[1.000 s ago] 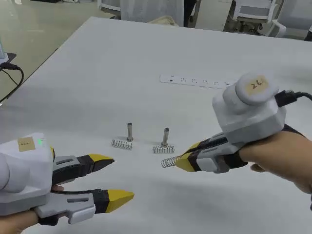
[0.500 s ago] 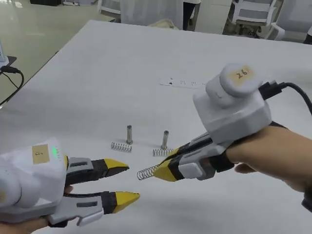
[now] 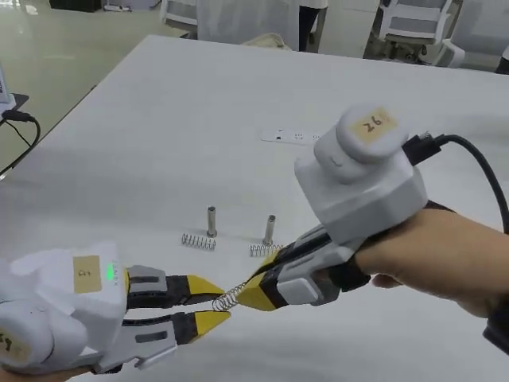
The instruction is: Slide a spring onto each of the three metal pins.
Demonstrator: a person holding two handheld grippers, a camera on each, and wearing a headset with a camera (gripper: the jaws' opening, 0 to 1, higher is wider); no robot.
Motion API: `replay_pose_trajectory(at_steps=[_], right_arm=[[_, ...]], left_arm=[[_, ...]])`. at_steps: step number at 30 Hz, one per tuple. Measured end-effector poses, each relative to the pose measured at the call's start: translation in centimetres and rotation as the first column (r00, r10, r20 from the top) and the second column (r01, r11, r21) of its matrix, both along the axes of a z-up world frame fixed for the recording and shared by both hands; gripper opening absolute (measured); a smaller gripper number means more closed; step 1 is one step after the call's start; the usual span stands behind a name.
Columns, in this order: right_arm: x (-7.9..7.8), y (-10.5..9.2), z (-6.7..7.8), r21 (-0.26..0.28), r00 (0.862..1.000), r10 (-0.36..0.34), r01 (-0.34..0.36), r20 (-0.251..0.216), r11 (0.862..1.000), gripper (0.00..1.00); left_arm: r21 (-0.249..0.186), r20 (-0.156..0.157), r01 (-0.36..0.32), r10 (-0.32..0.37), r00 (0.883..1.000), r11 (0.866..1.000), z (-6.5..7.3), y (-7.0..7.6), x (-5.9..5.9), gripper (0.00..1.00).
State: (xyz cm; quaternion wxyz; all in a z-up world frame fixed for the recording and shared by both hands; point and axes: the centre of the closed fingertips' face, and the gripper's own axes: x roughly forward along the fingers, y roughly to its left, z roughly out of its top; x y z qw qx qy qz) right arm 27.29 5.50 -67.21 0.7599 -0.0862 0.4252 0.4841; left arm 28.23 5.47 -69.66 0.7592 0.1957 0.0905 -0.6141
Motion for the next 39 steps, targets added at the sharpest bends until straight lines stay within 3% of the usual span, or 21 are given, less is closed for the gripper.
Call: replay_pose_trajectory(at_steps=[6, 9, 12, 15, 18, 27, 34, 39], right_arm=[[0.0, 0.3, 0.2, -0.016, 0.999, 0.03, -0.029, 0.03, 0.999, 0.08], [-0.1, 0.4, 0.0, -0.035, 0.998, 0.053, -0.051, 0.042, 0.998, 0.09], [-0.2, 0.7, -0.4, -0.053, 0.996, 0.08, -0.078, 0.047, 0.996, 0.09], [-0.4, 0.8, -1.1, -0.093, 0.991, 0.119, -0.114, 0.056, 0.989, 0.09], [-0.7, 1.2, -1.3, -0.101, 0.989, 0.138, -0.132, 0.056, 0.986, 0.09], [-1.4, 1.4, -2.0, -0.164, 0.973, 0.225, -0.215, 0.051, 0.963, 0.09], [-1.8, 1.2, -2.4, -0.203, 0.957, 0.287, -0.274, 0.037, 0.94, 0.09], [-1.8, 1.2, -2.4, -0.213, 0.952, 0.302, -0.288, 0.036, 0.933, 0.09]], left_arm=[[0.01, -0.015, 0.007, -0.006, 1.0, 1.0, 0.0, -0.1, -0.2, 0.02], [0.014, -0.035, 0.006, -0.006, 0.999, 1.0, -0.1, -0.1, -0.3, 0.02], [-0.01, -0.07, 0.015, -0.016, 0.997, 1.0, 0.2, -0.2, -0.7, 0.02], [-0.005, -0.083, 0.015, -0.016, 0.996, 1.0, 0.1, -0.2, -0.9, 0.02], [-0.006, -0.103, 0.029, -0.029, 0.994, 1.0, -0.1, -0.3, -1.3, 0.02], [-0.002, -0.153, 0.053, -0.053, 0.987, 0.999, -0.3, -0.5, -2.2, 0.02], [-0.001, -0.164, 0.066, -0.065, 0.984, 0.998, -0.5, -0.7, -2.5, 0.02], [-0.006, -0.175, 0.061, -0.061, 0.983, 0.998, -0.5, -0.7, -2.5, 0.02]])
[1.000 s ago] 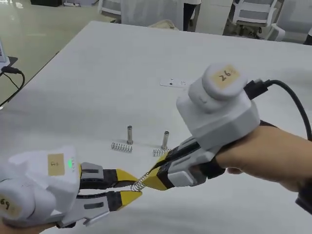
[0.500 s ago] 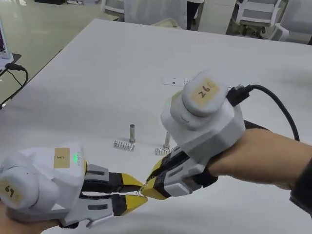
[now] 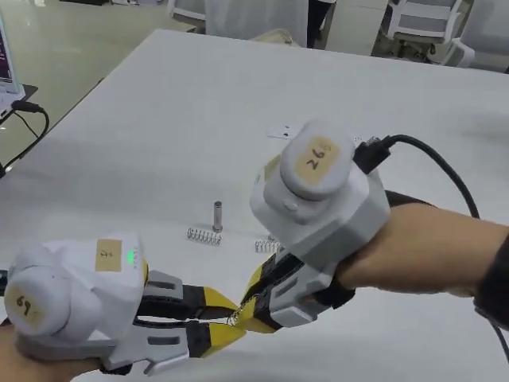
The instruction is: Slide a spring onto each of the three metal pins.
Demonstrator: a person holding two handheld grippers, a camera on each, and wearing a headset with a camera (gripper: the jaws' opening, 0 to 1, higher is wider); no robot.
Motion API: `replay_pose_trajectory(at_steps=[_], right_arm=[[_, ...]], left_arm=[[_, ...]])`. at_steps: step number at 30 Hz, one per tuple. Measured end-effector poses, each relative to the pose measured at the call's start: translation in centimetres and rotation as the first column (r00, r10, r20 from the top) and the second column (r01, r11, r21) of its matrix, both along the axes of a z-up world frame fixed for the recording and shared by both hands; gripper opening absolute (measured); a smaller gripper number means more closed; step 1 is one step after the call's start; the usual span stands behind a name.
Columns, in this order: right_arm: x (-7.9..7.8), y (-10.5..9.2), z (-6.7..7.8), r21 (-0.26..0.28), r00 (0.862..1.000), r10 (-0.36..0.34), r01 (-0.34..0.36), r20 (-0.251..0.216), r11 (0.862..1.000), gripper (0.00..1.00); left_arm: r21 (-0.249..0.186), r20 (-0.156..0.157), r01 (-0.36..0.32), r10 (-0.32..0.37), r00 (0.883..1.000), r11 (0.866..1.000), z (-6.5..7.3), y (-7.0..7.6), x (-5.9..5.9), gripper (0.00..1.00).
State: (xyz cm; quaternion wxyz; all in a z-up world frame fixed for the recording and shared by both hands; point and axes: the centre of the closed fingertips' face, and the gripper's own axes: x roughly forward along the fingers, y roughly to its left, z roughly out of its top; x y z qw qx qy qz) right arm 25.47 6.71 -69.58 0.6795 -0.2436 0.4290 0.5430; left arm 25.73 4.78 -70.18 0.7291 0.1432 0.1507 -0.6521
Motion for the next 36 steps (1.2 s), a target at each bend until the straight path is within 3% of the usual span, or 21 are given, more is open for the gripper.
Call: replay_pose_trajectory(at_steps=[14, 22, 36], right_arm=[[0.2, -0.2, 0.3, -0.026, 1.0, 0.013, -0.013, 0.004, 1.0, 0.08], [0.7, -0.6, 0.6, -0.04, 1.0, 0.007, -0.006, 0.013, 0.999, 0.08], [2.7, -3.3, 2.4, -0.043, 0.996, -0.068, 0.07, 0.059, 0.997, 0.08]], left_arm=[[-0.023, 0.013, -0.006, 0.007, 1.0, 1.0, 0.2, -0.2, 0.2, 0.04], [-0.035, 0.003, -0.021, 0.021, 1.0, 0.999, 0.3, -0.1, 0.5, 0.12], [-0.044, -0.005, -0.143, 0.143, 0.99, 0.989, 0.1, 1.2, 2.9, 0.46]])
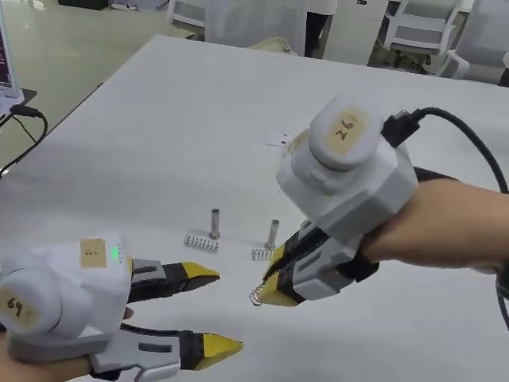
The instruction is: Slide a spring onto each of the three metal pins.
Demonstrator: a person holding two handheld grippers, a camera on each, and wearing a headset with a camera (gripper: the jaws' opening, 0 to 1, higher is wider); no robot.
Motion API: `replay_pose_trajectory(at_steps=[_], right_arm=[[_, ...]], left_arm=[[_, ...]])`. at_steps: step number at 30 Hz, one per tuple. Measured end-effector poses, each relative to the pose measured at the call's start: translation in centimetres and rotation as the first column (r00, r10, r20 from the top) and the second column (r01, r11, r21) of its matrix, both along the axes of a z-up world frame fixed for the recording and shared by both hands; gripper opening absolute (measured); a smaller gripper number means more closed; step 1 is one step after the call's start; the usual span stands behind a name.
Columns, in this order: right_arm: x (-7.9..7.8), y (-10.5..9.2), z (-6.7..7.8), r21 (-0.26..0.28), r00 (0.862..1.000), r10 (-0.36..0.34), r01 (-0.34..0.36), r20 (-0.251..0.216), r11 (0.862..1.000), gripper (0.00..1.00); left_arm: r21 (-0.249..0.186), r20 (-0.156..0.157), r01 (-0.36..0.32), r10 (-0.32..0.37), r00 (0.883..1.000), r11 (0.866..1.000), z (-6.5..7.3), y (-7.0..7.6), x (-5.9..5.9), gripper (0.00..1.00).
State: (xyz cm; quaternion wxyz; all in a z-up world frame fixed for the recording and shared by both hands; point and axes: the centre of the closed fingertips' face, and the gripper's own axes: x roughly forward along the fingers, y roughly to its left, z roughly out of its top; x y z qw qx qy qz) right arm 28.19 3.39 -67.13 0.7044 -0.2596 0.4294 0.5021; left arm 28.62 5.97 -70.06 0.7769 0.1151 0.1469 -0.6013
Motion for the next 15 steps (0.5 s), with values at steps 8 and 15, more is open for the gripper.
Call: replay_pose_trajectory(at_steps=[8, 15], right_arm=[[0.8, -0.8, 1.0, 0.01, 0.999, -0.029, 0.029, 0.021, 1.0, 0.08], [1.2, -1.5, 1.7, 0.013, 0.999, -0.041, 0.041, 0.033, 0.999, 0.08]], left_arm=[[0.01, -0.023, -0.095, 0.095, 0.995, 0.995, -0.8, 1.5, 1.5, 0.59], [0.006, -0.039, -0.169, 0.169, 0.985, 0.986, -1.1, 3.0, 2.3, 0.68]])
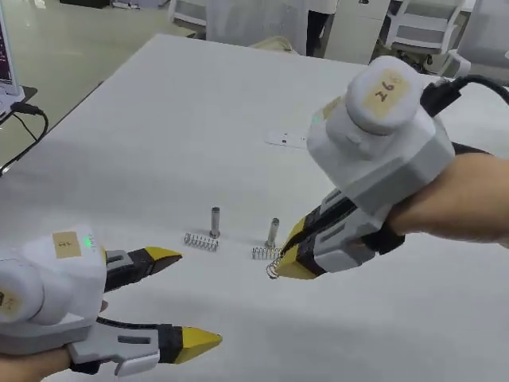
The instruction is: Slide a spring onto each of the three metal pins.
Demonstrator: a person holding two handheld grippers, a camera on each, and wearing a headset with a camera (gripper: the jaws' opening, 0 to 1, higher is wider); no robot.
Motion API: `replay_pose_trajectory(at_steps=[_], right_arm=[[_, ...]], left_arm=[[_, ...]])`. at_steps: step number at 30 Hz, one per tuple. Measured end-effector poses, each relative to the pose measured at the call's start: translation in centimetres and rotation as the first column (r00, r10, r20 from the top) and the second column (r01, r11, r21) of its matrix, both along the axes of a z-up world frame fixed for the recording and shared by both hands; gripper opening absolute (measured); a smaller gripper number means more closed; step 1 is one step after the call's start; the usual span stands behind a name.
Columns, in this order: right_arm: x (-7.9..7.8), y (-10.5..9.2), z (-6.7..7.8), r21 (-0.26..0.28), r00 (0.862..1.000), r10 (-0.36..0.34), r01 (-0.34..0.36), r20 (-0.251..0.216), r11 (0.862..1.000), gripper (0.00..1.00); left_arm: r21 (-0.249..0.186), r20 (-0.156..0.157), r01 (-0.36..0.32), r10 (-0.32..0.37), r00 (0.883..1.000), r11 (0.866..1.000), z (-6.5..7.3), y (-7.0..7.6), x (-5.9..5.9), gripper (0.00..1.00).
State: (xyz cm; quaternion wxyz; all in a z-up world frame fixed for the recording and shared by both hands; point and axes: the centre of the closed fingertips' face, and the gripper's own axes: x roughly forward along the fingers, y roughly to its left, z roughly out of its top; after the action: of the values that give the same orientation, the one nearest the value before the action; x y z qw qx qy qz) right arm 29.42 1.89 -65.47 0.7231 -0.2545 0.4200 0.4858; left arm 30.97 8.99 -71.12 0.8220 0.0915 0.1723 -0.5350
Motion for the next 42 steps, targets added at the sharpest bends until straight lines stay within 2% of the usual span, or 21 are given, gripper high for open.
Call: replay_pose_trajectory(at_steps=[7, 18, 25, 31, 38, 42], right_arm=[[0.3, -0.8, 0.9, 0.0, 1.0, -0.013, 0.013, 0.01, 1.0, 0.08], [1.4, -3.2, 2.9, -0.006, 0.998, -0.06, 0.06, 0.034, 0.998, 0.08], [2.6, -5.7, 3.5, -0.042, 0.995, -0.093, 0.094, 0.037, 0.995, 0.08], [4.0, -8.1, 2.8, -0.107, 0.993, -0.119, 0.12, 0.018, 0.987, 0.08], [5.4, -9.7, 1.1, -0.174, 0.992, -0.123, 0.118, -0.021, 0.978, 0.08], [5.9, -10.1, 0.2, -0.193, 0.99, -0.126, 0.113, -0.058, 0.975, 0.08]], left_arm=[[0.007, 0.004, -0.043, 0.043, 0.999, 0.999, 0.0, 0.7, 0.2, 0.74], [0.005, 0.009, -0.072, 0.072, 0.997, 0.997, 0.4, 1.4, 0.5, 0.74], [0.005, 0.019, -0.077, 0.077, 0.997, 0.997, 0.6, 1.5, 0.7, 0.73], [0.007, 0.019, -0.071, 0.071, 0.997, 0.997, 0.5, 1.4, 0.7, 0.72], [0.007, 0.017, -0.069, 0.069, 0.997, 0.998, 0.4, 1.3, 0.7, 0.72], [0.004, 0.017, -0.076, 0.076, 0.997, 0.997, 0.5, 1.4, 0.9, 0.72]])
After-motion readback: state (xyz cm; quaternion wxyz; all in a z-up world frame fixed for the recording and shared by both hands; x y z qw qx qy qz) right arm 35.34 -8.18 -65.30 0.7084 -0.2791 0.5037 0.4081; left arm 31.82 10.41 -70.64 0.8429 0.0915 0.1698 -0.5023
